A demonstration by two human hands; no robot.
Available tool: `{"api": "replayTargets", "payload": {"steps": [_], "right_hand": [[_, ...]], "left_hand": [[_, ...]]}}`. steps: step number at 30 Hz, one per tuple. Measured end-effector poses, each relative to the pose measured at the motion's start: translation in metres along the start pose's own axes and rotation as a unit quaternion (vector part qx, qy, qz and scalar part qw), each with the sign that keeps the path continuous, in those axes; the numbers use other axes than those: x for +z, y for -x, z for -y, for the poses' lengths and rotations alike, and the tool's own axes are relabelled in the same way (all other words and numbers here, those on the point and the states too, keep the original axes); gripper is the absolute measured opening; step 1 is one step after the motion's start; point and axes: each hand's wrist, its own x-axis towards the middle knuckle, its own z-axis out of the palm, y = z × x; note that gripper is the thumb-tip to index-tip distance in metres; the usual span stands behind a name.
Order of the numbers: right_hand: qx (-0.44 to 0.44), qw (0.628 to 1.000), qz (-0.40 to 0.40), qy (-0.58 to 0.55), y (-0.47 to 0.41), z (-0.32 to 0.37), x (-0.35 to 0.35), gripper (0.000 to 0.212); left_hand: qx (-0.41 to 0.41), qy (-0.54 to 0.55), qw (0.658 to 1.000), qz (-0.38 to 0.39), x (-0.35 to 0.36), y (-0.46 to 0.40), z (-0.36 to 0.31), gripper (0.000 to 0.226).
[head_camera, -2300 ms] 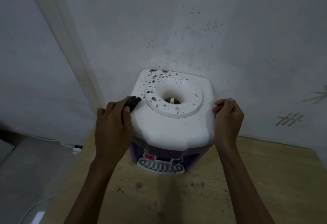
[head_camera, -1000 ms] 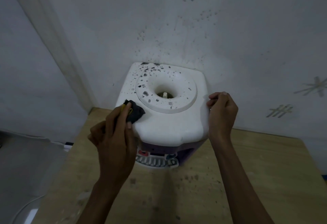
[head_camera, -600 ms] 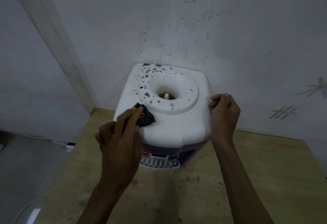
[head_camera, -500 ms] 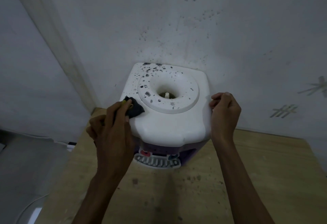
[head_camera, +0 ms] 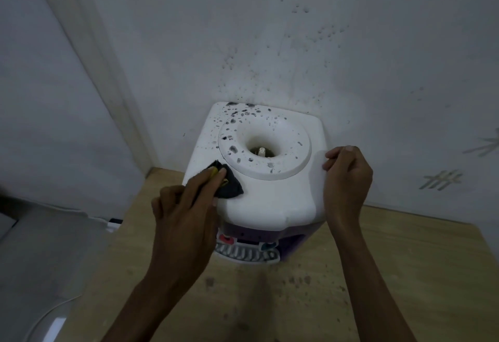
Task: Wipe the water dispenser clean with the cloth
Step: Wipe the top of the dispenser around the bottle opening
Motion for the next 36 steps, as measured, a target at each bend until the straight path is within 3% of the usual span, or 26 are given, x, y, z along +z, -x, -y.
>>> {"api": "replayTargets", "payload": {"steps": [5, 8, 14, 21, 25, 31, 36], "right_hand": [[-0.086, 0.994, 0.007, 0.069, 0.006, 0.003, 0.004, 0.034], [-0.104, 0.99, 0.007, 0.091, 0.007, 0.002, 0.005, 0.035], [-0.086, 0.992, 0.012, 0.093, 0.007, 0.004, 0.005, 0.035], [-0.08, 0.992, 0.009, 0.096, 0.008, 0.005, 0.005, 0.035], [-0.072, 0.993, 0.011, 0.09, 0.008, 0.004, 0.004, 0.034], [-0.068, 0.994, 0.01, 0.088, 0.009, 0.004, 0.004, 0.033], [-0.061, 0.994, 0.013, 0.087, 0.008, 0.004, 0.003, 0.034]], "left_hand": [[-0.059, -0.029, 0.998, -0.016, 0.002, -0.029, -0.006, 0.044], [-0.018, -0.051, 0.999, -0.006, 0.0, -0.02, -0.019, 0.048], [-0.036, -0.072, 0.997, 0.008, -0.002, -0.039, -0.009, 0.045], [0.01, -0.094, 0.995, -0.015, -0.007, -0.026, -0.019, 0.043], [-0.025, -0.102, 0.994, -0.007, -0.003, -0.048, -0.016, 0.038], [0.025, -0.091, 0.995, -0.024, -0.012, -0.023, -0.016, 0.041], [-0.056, -0.103, 0.993, -0.017, -0.007, -0.048, 0.006, 0.038]]}}
